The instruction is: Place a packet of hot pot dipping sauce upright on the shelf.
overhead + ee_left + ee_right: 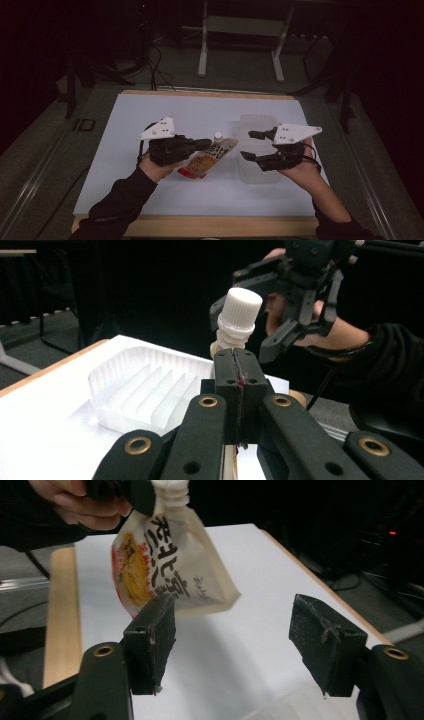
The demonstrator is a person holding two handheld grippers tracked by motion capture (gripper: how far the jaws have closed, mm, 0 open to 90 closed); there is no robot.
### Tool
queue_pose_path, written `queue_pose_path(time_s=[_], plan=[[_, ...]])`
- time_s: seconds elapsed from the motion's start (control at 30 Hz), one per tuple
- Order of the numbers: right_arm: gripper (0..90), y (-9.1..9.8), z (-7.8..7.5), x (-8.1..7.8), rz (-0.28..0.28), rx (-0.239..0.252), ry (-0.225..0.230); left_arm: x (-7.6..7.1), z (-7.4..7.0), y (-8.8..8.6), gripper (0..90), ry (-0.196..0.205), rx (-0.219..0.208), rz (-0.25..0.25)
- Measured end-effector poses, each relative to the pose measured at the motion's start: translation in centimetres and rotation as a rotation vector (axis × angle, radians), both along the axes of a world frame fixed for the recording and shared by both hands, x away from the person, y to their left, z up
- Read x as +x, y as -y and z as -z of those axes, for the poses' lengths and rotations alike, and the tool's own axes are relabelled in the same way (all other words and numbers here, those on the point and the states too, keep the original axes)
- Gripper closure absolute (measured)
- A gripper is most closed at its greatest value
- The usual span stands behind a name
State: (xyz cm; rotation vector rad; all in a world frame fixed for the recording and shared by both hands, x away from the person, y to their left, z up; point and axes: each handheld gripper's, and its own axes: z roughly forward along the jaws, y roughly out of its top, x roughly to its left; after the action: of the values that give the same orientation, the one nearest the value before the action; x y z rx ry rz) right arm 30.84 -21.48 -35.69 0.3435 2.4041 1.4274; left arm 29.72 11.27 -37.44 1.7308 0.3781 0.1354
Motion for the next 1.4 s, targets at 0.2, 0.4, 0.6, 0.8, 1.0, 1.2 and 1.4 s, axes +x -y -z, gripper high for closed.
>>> queue_pose_path(time_s=[0.2,0.4,0.6,0.8,1.0,1.2,1.4], plan=[[36.4,-0.9,0.6,0.5,-0.048,-0.006,-0.03,-0.2,0.1,0.5,90.0,-0.008,-0.002,0.03],[44.8,-1.7,1.1,0.6,-0.076,-0.065,-0.018,-0.2,0.1,0.7,90.0,-0.007,0.005,0.037],[56.8,-2.3,1.8,0.8,-0.115,-0.115,-0.042,-0.2,0.2,0.9,90.0,-0.008,0.017,0.047],[67.0,-2.0,1.9,0.9,-0.125,-0.107,-0.062,0.0,0.6,0.8,90.0,-0.018,0.015,0.049],[78.2,-2.0,1.9,1.0,-0.139,-0.116,-0.077,0.1,0.7,0.9,90.0,-0.019,0.024,0.041],[87.1,-2.1,1.6,0.8,-0.148,-0.122,-0.064,0.2,0.5,0.8,90.0,-0.016,0.022,0.037],[88.8,-2.2,0.9,0.9,-0.116,-0.118,-0.085,0.1,0.5,0.8,90.0,-0.005,0.012,0.045]])
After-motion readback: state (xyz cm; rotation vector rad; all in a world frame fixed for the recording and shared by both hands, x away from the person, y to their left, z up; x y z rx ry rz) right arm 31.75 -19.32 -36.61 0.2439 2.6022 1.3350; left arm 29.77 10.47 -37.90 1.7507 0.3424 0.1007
